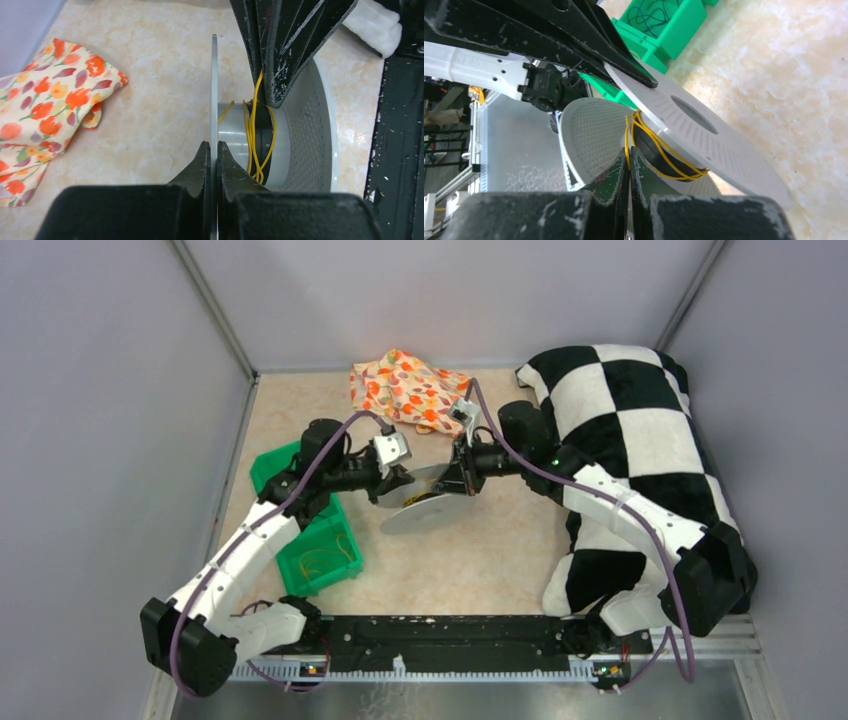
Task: Wrap the cables
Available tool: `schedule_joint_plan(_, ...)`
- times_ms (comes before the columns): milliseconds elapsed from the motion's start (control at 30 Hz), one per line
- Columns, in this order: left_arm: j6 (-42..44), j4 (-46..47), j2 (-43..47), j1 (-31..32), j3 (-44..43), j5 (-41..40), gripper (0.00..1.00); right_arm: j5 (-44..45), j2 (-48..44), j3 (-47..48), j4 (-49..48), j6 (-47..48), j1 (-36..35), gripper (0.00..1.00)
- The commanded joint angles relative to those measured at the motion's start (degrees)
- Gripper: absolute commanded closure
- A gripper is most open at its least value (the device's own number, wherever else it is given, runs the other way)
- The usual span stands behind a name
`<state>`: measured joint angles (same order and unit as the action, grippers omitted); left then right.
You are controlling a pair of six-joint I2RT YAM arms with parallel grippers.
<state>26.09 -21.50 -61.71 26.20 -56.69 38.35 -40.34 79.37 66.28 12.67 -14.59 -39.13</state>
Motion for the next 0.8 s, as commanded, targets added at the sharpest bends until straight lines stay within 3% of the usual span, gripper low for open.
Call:
schedule_joint_plan(0,-1.5,7.5,-1.2,0.2,-1.4,5.2,1.0,0.9,-2.3,-3.2,-1.5,2.9,0.6,1.0)
schedule_joint_plan(267,-5.4,5.7,-10.1,0.2,-3.7,13.6,1.0,3.1,-3.1,-9.8,-3.9,7.0,0.9,1.0)
schedule_joint_plan(433,-3.1,-1.8,-17.3,0.1,-9.4,19.0,1.0,-0.7,-2.4,-13.4,-5.1,8.4,2.4,1.0)
schedule_joint_plan(767,-1.9,-5.1,-31.7,0.2,-16.7,21.7,1.0,-1.6,-0.4,-17.3,-8.8,4.7,4.4,1.0)
